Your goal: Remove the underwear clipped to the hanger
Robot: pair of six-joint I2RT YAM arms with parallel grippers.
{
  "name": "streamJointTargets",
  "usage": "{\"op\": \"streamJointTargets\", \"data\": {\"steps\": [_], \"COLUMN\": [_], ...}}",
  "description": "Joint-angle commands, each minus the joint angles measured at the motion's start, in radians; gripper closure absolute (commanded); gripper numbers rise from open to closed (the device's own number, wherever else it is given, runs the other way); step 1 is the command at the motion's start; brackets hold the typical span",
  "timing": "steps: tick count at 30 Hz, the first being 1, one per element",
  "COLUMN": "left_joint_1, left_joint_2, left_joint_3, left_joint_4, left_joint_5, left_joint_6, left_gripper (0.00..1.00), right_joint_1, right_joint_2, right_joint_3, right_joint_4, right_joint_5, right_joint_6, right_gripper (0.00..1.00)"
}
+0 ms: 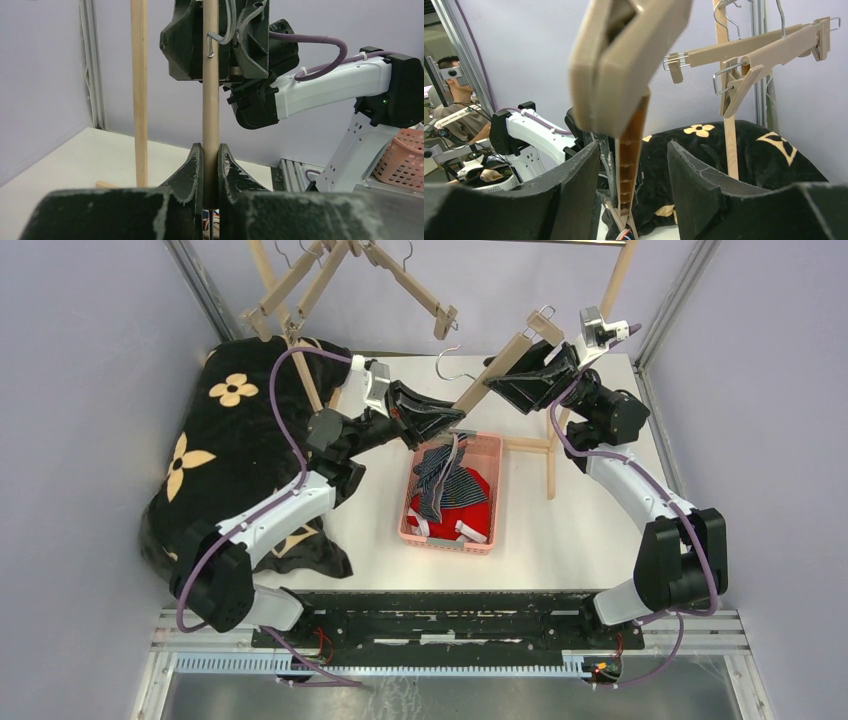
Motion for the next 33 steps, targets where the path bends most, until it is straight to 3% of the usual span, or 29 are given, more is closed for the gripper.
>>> {"op": "streamJointTargets", "data": {"steps": [1, 8, 11, 15, 16, 19, 20, 22, 23, 26, 33], "left_joint_1": [-0.004, -0.006, -0.009, -0.008, -0.008, -0.008, -0.008, -0.008, -0.008, -0.006, 0.0], "left_joint_2": [0.021, 0.058, 0.077, 0.071, 0.063, 0.03, 0.019, -0.002, -0.012, -0.037, -0.085], "left_joint_3": [0.008, 0.027, 0.041, 0.036, 0.033, 0.027, 0.022, 0.014, 0.013, 0.005, -0.05], "left_joint_4": [0.147, 0.166, 0.17, 0.15, 0.127, 0.045, 0.025, -0.013, -0.039, -0.143, -0.179], "left_joint_5": [0.014, 0.017, 0.023, 0.013, 0.007, 0.002, 0.0, -0.008, -0.009, -0.035, -0.07], "left_joint_6": [-0.107, -0.127, -0.135, -0.117, -0.103, -0.033, -0.015, 0.02, 0.045, 0.129, 0.185], "left_gripper": [0.97, 0.97, 0.97, 0.96, 0.91, 0.55, 0.47, 0.05, 0.0, 0.01, 0.01], "right_joint_1": [0.008, 0.014, 0.018, 0.018, 0.02, 0.019, 0.019, 0.018, 0.019, 0.019, 0.019], "right_joint_2": [-0.032, -0.047, -0.051, -0.061, -0.066, -0.083, -0.087, -0.093, -0.098, -0.109, -0.13], "right_joint_3": [0.028, 0.034, 0.037, 0.031, 0.027, 0.021, 0.02, 0.021, 0.02, 0.02, 0.015], "right_joint_4": [0.051, -0.038, -0.059, -0.061, -0.061, -0.078, -0.08, -0.076, -0.072, -0.068, -0.139], "right_joint_5": [-0.008, -0.03, -0.037, -0.043, -0.041, -0.031, -0.028, -0.024, -0.019, -0.012, 0.012], "right_joint_6": [-0.015, -0.078, -0.098, -0.12, -0.126, -0.146, -0.149, -0.146, -0.143, -0.141, -0.209], "right_gripper": [0.43, 0.76, 0.97, 0.99, 0.99, 0.99, 0.99, 0.99, 0.99, 0.99, 0.99]}}
